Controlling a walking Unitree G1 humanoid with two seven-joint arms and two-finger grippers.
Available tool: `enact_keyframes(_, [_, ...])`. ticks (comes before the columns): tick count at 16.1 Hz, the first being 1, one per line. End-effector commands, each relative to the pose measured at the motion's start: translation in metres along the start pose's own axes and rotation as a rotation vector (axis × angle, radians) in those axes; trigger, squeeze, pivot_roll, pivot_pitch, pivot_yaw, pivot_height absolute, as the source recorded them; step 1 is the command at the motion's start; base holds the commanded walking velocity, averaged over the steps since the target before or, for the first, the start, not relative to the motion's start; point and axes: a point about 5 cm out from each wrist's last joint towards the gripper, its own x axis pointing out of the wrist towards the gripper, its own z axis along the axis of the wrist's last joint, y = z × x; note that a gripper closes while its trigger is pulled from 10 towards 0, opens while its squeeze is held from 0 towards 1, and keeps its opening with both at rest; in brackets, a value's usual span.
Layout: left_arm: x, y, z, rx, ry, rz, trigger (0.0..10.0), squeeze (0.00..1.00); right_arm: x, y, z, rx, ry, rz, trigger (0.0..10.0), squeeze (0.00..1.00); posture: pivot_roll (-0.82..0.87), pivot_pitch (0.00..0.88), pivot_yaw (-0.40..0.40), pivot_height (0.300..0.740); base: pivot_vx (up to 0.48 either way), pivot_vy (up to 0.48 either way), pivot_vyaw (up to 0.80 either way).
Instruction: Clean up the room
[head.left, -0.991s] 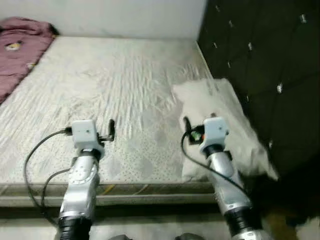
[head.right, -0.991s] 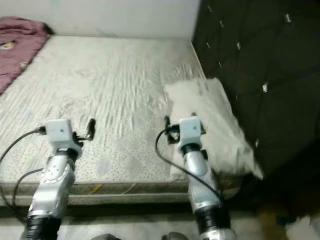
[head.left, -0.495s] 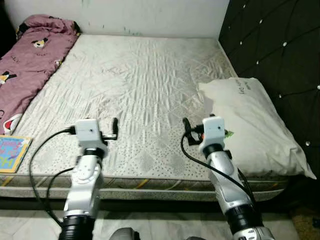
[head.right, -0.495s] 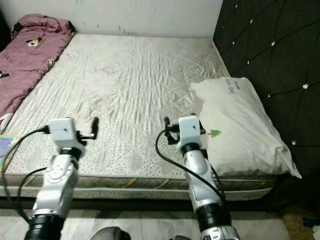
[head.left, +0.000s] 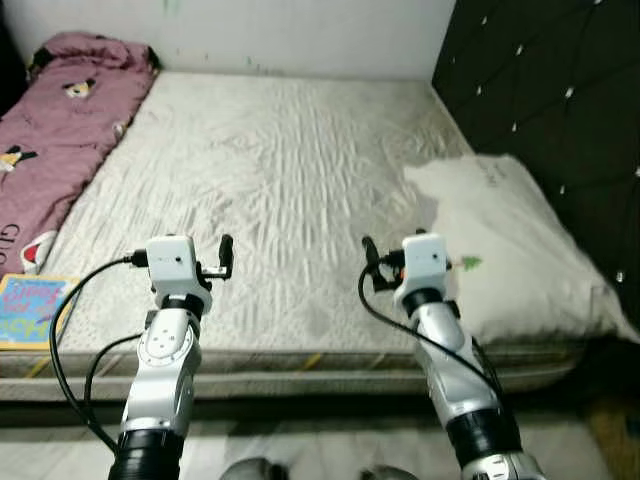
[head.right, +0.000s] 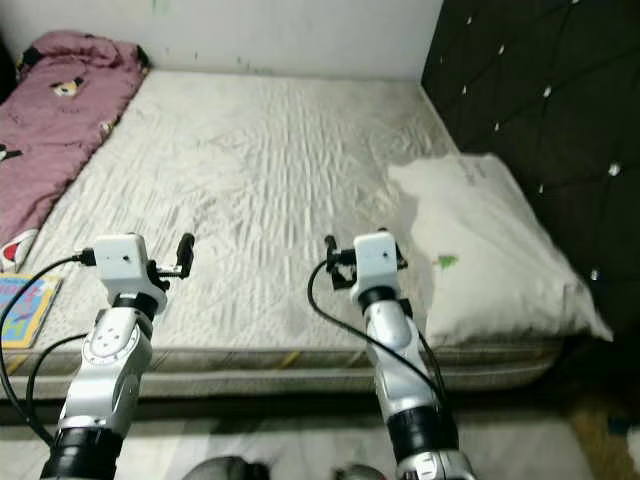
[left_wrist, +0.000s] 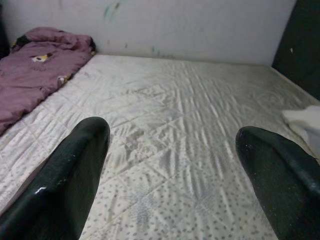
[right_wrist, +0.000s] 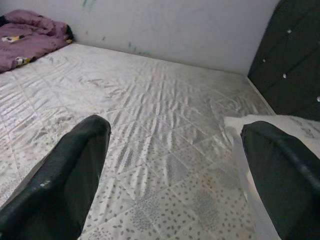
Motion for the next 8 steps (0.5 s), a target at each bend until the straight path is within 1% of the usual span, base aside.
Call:
enact_keyframes(1, [0.0003, -0.0057, -0.0016, -0.006, 0.011, -0.014, 10.0, 0.0, -0.002, -0.0078, -0.0049, -0.006, 0.027, -0.024, 10.0, 0.0, 0.04, 0.0, -0.002, 0.74, 0.0, 0.48, 0.0])
enact_keyframes(8, [0.0004, -0.0067, -0.0023, -0.011, 0.014, -0.007, 10.0, 0.0, -0.0018, -0.009, -0.0061, -0.012, 0.035, -0.019, 10.0, 0.0, 0.04, 0.0, -0.008, 0.74, 0.0, 0.48, 0.0])
